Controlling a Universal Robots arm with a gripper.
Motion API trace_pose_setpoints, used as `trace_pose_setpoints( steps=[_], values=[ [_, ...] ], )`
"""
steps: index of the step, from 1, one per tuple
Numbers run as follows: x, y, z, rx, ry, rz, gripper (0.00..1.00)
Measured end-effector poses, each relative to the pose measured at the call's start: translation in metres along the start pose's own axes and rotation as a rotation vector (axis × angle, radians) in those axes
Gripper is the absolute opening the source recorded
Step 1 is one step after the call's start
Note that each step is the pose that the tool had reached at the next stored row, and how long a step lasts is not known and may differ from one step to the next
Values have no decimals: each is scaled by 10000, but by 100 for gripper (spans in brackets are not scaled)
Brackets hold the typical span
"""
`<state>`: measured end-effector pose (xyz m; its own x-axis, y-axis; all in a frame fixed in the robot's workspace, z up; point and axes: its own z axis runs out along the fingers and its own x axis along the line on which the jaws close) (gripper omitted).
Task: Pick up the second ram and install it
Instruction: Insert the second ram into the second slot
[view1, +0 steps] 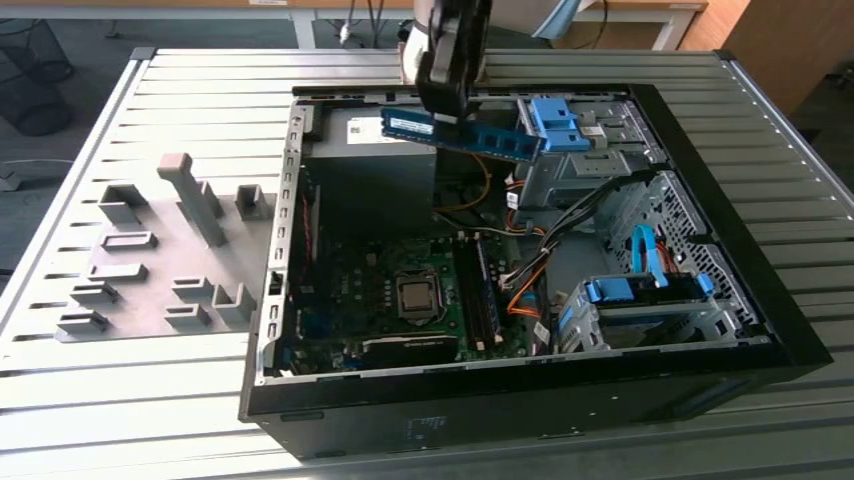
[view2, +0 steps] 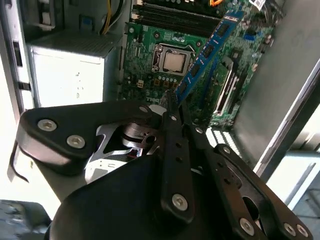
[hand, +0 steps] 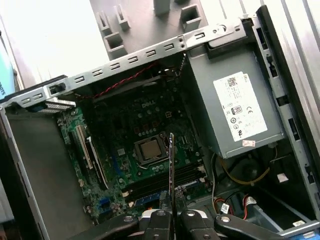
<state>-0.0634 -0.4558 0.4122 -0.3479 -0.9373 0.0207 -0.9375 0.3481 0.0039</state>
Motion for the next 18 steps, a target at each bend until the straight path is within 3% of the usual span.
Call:
trace_pose_setpoints(
  steps=[18],
  values=[
    [-1, 0, 26, -55, 16, 3122, 14]
  ],
)
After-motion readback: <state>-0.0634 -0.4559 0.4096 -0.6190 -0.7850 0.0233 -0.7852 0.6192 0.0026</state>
